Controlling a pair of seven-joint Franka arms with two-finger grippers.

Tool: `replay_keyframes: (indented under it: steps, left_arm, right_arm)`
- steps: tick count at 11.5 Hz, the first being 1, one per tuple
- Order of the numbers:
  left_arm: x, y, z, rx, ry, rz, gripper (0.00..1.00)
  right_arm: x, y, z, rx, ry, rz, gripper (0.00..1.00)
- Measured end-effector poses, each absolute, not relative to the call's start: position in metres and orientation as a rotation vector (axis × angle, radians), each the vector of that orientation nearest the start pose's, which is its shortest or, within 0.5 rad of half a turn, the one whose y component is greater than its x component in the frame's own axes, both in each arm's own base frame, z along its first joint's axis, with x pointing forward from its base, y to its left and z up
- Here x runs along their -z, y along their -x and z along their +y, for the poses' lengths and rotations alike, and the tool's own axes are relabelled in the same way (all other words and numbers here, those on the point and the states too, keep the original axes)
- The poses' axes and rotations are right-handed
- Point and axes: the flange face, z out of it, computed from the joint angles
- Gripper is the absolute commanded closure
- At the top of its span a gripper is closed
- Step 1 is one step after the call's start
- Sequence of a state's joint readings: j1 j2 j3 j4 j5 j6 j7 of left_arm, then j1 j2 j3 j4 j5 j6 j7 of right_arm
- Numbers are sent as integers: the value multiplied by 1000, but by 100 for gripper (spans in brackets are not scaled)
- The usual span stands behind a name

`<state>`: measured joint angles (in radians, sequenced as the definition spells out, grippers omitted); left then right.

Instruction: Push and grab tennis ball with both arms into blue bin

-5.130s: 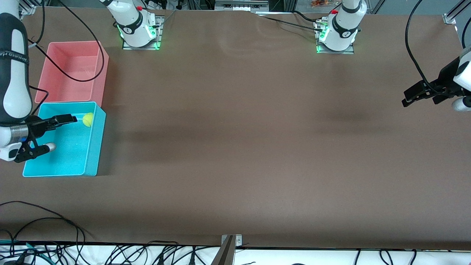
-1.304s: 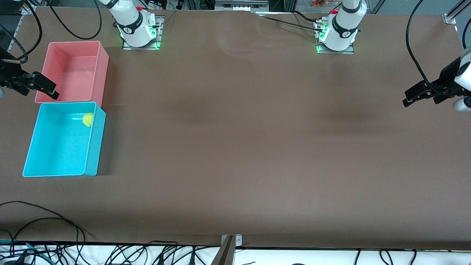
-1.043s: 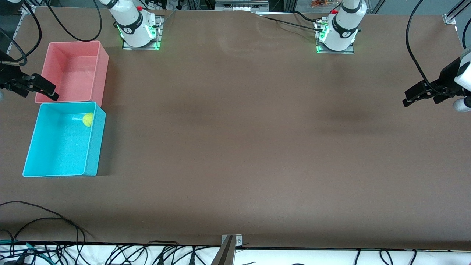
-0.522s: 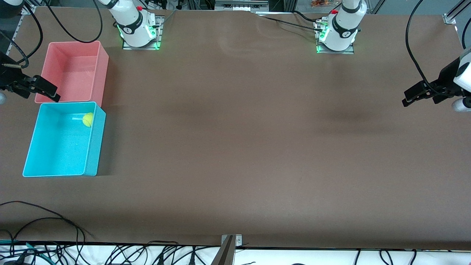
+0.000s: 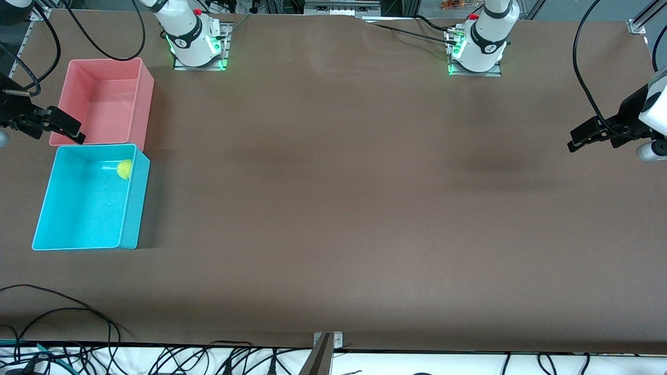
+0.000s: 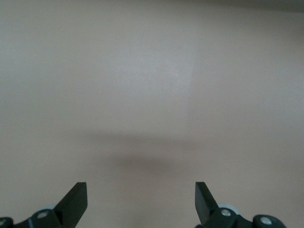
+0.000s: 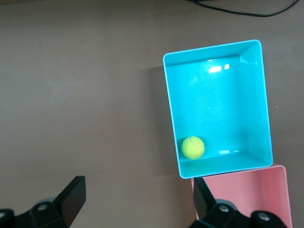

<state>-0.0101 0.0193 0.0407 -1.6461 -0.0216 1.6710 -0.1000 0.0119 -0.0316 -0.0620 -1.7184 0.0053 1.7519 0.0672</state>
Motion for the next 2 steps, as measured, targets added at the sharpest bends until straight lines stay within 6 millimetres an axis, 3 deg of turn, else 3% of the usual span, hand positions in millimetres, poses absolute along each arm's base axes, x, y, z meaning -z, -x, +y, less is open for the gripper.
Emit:
replay_keyframes:
  steps: [2]
  left_arm:
    - [-586, -567, 15, 6, 3155, -210, 0]
  right_arm:
    - [-588, -557, -30, 101, 3126, 191, 0]
